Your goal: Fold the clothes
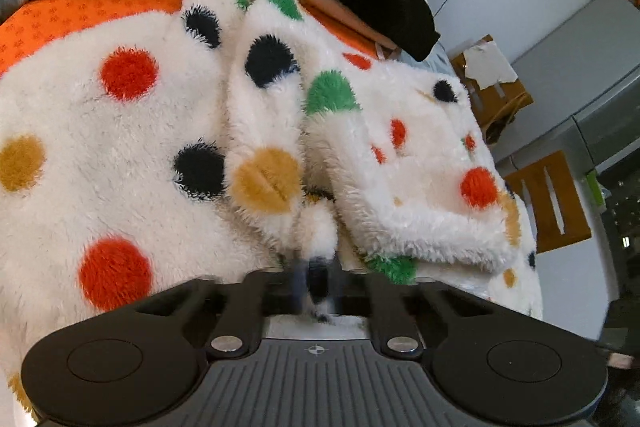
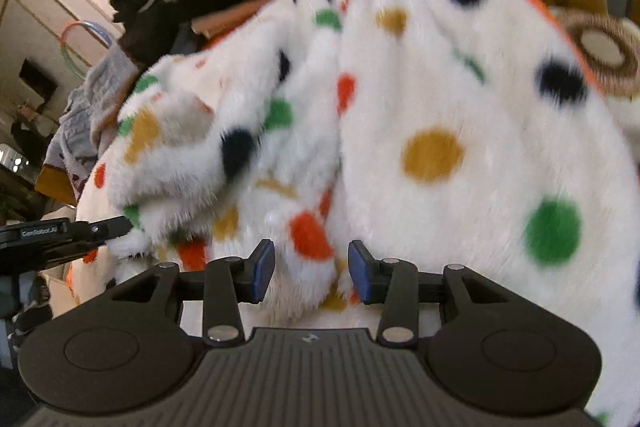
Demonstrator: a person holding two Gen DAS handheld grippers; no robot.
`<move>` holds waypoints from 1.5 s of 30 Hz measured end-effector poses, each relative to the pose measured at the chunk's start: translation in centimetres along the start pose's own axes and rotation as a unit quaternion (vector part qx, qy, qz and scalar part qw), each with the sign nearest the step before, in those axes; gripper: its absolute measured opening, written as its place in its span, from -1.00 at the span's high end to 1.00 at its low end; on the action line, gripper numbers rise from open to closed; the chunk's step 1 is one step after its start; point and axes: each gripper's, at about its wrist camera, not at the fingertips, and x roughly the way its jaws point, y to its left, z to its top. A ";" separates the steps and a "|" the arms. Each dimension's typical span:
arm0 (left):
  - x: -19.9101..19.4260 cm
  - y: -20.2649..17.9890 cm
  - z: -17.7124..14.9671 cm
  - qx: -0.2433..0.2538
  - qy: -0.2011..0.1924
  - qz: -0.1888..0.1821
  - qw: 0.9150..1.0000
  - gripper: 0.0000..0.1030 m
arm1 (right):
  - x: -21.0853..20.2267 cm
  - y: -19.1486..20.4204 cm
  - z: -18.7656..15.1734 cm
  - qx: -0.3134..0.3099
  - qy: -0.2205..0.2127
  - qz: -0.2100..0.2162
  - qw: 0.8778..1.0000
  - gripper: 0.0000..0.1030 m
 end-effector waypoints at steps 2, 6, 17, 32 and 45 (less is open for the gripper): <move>-1.6 0.1 0.1 -0.017 -0.020 -0.022 0.999 0.81 | 0.3 -0.1 -0.4 0.008 0.000 0.004 1.000 0.44; -5.9 -0.2 0.9 -0.030 -0.058 -0.049 0.997 0.81 | -1.0 0.7 0.0 0.007 -0.025 0.017 1.000 0.83; -10.4 -4.8 8.3 -0.042 -0.152 -0.170 0.973 0.81 | -12.6 6.5 10.8 -0.025 -0.218 0.101 0.970 0.85; -6.1 2.7 -2.8 -0.074 0.016 -0.080 0.994 0.81 | -10.1 1.3 1.2 0.028 -0.121 0.023 0.992 0.85; -6.2 2.6 -2.8 0.026 0.020 -0.003 0.999 0.57 | -7.6 3.3 -1.0 -0.083 -0.058 -0.080 0.992 0.57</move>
